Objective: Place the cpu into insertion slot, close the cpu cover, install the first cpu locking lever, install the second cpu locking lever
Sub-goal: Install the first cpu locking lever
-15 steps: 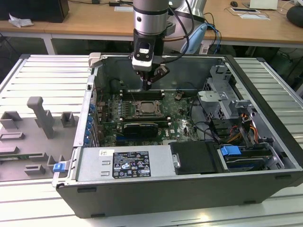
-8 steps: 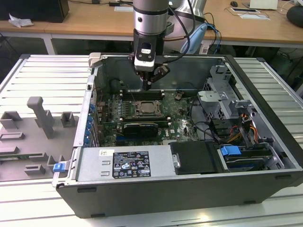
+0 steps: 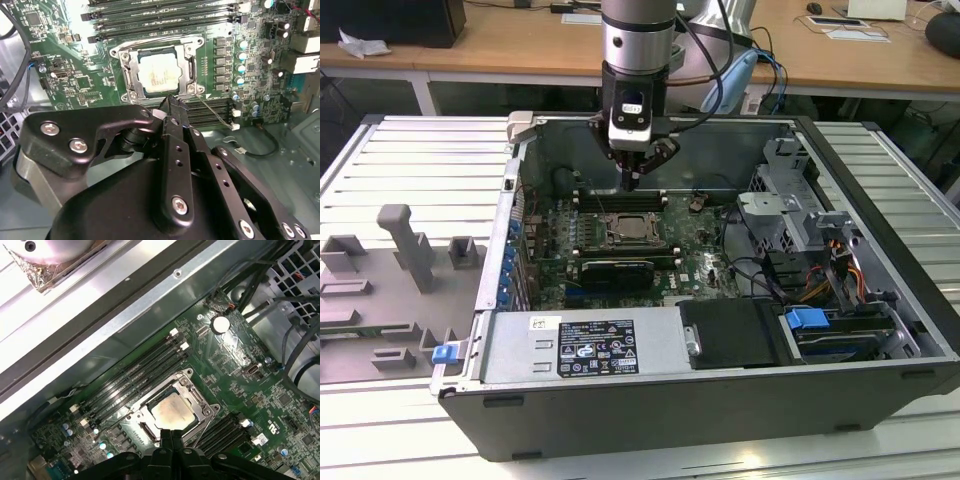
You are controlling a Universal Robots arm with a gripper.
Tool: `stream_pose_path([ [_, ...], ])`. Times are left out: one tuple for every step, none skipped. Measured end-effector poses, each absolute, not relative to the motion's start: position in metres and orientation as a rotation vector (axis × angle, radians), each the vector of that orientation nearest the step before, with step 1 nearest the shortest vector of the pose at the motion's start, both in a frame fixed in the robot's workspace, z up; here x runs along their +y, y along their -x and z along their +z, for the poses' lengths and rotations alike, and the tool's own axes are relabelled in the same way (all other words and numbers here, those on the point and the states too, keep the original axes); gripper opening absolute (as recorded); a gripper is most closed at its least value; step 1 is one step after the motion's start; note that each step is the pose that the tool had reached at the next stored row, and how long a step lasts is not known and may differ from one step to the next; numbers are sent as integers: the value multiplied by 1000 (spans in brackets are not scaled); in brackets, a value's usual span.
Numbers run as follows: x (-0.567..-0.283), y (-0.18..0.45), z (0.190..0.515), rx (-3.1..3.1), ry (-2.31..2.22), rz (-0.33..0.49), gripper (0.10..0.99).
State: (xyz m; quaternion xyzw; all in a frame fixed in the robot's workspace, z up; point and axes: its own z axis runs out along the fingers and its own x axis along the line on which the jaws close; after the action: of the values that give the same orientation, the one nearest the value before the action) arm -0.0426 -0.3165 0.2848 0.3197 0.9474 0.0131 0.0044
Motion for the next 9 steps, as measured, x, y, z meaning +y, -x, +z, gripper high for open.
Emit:
stream_pose_path([
  [-317, 43, 285, 2976, -980, 41, 106],
  [-317, 43, 285, 2980, -967, 41, 106],
  [-317, 43, 285, 2990, -936, 41, 106],
  [-317, 43, 285, 3003, -894, 41, 106],
  [-317, 43, 285, 3016, -852, 42, 106],
  [-317, 43, 285, 3038, -773, 42, 106],
  [-317, 43, 285, 3047, -737, 42, 106],
  [-317, 43, 285, 3054, -709, 42, 106],
  [-317, 43, 285, 3066, -658, 42, 106],
])
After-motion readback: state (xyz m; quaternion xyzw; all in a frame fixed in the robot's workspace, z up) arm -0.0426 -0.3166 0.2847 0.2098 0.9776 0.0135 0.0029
